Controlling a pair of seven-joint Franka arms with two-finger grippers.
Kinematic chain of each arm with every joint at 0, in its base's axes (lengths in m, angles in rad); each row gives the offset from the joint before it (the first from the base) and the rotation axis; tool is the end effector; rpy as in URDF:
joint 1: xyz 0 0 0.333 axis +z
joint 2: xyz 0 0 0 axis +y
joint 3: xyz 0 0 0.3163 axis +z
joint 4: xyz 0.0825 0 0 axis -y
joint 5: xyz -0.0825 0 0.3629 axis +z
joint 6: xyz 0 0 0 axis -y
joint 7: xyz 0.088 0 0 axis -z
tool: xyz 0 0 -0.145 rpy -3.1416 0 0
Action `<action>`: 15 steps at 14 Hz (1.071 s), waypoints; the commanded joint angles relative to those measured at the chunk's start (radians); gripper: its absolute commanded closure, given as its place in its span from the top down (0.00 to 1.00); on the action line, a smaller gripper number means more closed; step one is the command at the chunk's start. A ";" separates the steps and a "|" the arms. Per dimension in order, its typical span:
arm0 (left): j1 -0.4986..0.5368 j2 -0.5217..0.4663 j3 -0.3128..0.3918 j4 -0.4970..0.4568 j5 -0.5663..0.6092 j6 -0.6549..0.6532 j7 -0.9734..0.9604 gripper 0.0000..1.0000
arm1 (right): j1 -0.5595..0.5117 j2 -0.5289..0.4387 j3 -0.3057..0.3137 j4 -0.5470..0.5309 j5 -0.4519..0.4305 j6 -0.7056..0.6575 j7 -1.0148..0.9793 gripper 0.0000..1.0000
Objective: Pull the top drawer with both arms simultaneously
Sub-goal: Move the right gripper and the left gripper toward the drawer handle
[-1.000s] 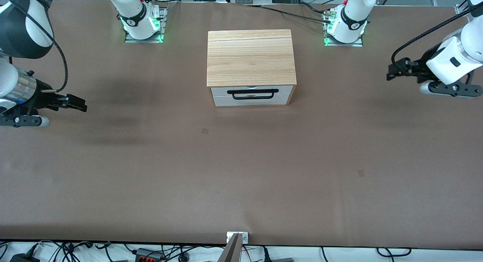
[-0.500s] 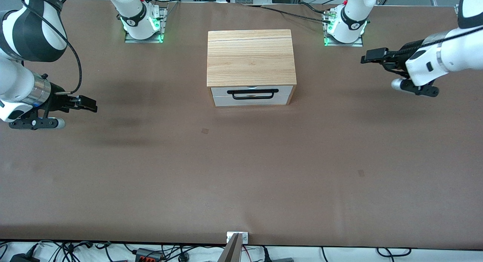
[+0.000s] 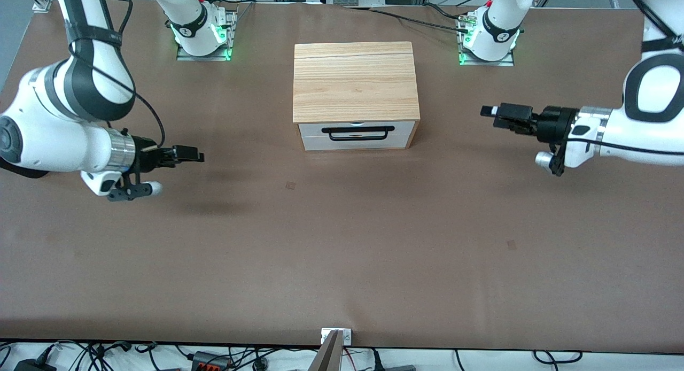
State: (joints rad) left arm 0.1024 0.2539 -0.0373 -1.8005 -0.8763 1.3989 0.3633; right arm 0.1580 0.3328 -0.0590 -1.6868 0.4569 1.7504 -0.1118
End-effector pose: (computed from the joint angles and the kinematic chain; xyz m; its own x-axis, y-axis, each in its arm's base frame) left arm 0.5336 -0.0855 0.4057 0.9162 -0.2928 -0.2736 0.0779 -0.5397 0.8382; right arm 0.5871 0.1172 0.3696 0.9647 0.1163 -0.2362 0.0098 -0.9124 -0.4091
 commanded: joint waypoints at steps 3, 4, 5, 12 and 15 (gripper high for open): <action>0.010 0.061 -0.004 -0.234 -0.316 0.150 0.458 1.00 | 0.009 0.093 0.019 0.010 0.317 -0.008 -0.174 1.00; -0.004 0.076 -0.006 -0.268 -0.384 0.175 0.521 1.00 | 0.023 0.109 0.019 0.003 0.400 -0.011 -0.219 1.00; -0.021 0.111 -0.006 -0.275 -0.430 0.181 0.581 1.00 | 0.026 0.130 0.021 -0.004 0.452 -0.009 -0.247 1.00; -0.121 0.234 -0.081 -0.373 -0.746 0.330 0.909 1.00 | 0.104 0.290 0.021 -0.068 0.926 -0.049 -0.681 1.00; -0.122 0.260 -0.144 -0.398 -0.860 0.354 0.968 1.00 | 0.175 0.351 0.021 -0.073 1.000 -0.054 -0.787 1.00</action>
State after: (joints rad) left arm -0.0304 0.5098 -0.1512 -2.1765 -1.6791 1.7391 1.2782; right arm 0.2921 0.6653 -0.0347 -1.7511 1.4147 1.7009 -0.8390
